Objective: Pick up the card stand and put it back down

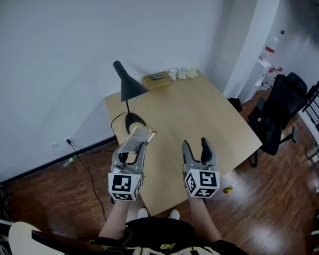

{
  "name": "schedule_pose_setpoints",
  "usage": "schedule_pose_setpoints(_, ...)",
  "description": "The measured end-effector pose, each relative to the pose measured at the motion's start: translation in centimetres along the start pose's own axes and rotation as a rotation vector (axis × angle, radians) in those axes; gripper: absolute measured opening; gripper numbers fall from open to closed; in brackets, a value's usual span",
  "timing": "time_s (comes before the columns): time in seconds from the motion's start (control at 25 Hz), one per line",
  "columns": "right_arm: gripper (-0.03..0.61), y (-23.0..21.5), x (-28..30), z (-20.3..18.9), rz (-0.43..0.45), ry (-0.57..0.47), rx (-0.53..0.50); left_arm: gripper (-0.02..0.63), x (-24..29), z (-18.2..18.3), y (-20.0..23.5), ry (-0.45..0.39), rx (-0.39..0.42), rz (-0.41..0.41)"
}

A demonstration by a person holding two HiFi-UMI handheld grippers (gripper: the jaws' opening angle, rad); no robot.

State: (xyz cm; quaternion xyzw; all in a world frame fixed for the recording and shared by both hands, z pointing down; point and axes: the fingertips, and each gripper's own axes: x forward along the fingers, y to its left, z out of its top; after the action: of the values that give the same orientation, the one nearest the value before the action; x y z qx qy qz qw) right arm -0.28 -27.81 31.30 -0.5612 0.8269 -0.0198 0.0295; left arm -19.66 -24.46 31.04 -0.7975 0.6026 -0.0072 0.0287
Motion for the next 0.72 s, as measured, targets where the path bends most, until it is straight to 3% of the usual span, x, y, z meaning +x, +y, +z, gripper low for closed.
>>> schedule_pose_setpoints(0.16, 0.285, 0.7, 0.5, 0.1, 0.012, -0.006, 0.0, 0.163, -0.4, 0.2, 0.8, -0.004, 0.029, 0.029)
schedule_pose_setpoints(0.4, 0.282, 0.7, 0.3, -0.5, 0.007, 0.005, -0.001, 0.163, -0.4, 0.1, 0.6, 0.006, 0.053, 0.006)
schedule_pose_setpoints(0.56, 0.278, -0.8, -0.8, -0.8, -0.032, 0.015, -0.003, 0.163, 0.7, -0.6, -0.5, 0.024, 0.051, -0.039)
schedule_pose_setpoints(0.72, 0.278, -3.9, -2.6, -1.4, -0.122, 0.029, -0.002, 0.163, 2.9, -1.9, -3.0, 0.056, 0.048, -0.136)
